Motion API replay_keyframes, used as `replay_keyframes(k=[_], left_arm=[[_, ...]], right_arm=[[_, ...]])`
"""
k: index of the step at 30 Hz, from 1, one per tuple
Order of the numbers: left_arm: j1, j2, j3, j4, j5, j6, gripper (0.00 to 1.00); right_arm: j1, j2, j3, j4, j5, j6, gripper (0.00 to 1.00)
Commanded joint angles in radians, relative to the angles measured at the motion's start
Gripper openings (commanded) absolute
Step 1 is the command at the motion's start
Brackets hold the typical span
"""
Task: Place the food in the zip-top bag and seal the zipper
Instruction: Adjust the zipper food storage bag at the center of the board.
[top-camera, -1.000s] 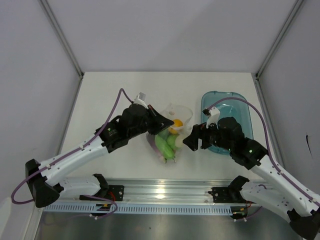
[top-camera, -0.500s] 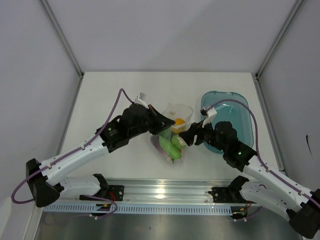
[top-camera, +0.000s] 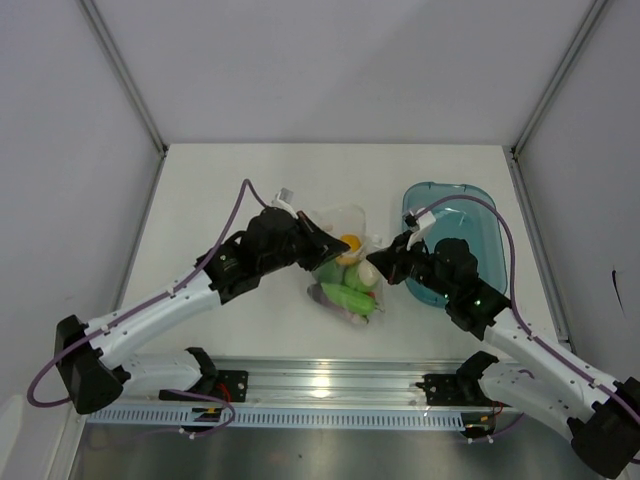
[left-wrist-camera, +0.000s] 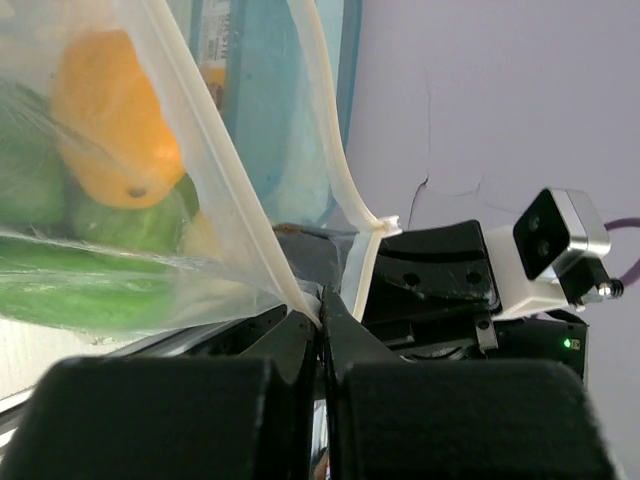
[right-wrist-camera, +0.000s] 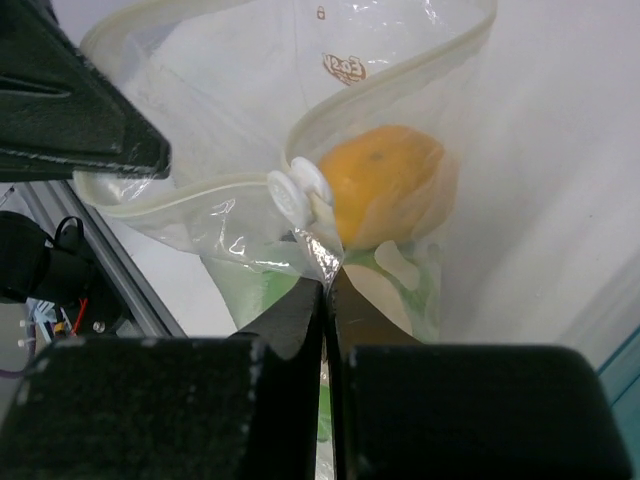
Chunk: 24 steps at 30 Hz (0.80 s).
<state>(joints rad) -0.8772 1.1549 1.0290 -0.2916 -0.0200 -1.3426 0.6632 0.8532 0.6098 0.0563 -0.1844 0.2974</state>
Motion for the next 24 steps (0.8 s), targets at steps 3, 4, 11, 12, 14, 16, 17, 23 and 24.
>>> replay_keyframes(k=[3, 4, 11, 12, 14, 16, 17, 23, 24], left_arm=[[0.073, 0.029, -0.007, 0.066, 0.098, 0.028, 0.23], [0.089, 0.034, -0.004, 0.072, 0.126, 0.055, 0.28], [0.199, 0.065, 0.074, 0.071, 0.226, 0.330, 0.47], [0.199, 0.060, 0.081, 0.060, 0.227, 0.379, 0.53], [0.199, 0.029, 0.082, 0.052, 0.223, 0.491, 0.58], [0.199, -0.019, 0.042, 0.104, 0.242, 0.575, 0.62], [0.199, -0.035, 0.020, 0.126, 0.255, 0.603, 0.63], [0.198, -0.127, -0.026, 0.258, 0.463, 0.795, 0.68], [0.198, -0.142, -0.029, 0.265, 0.462, 0.815, 0.69]], right_arm=[[-0.011, -0.003, 0.079, -0.027, -0.131, -0.058, 0.00], [-0.014, -0.005, 0.084, -0.036, -0.147, -0.063, 0.00], [-0.014, -0.026, 0.081, -0.119, -0.254, -0.073, 0.00], [-0.016, -0.031, 0.081, -0.125, -0.265, -0.075, 0.00], [-0.023, -0.037, 0.079, -0.153, -0.296, -0.081, 0.00], [-0.036, -0.040, 0.080, -0.170, -0.332, -0.086, 0.00], [-0.042, -0.040, 0.082, -0.183, -0.349, -0.089, 0.00], [-0.062, -0.062, 0.122, -0.203, -0.417, -0.055, 0.00], [-0.062, -0.069, 0.126, -0.196, -0.424, -0.031, 0.00]])
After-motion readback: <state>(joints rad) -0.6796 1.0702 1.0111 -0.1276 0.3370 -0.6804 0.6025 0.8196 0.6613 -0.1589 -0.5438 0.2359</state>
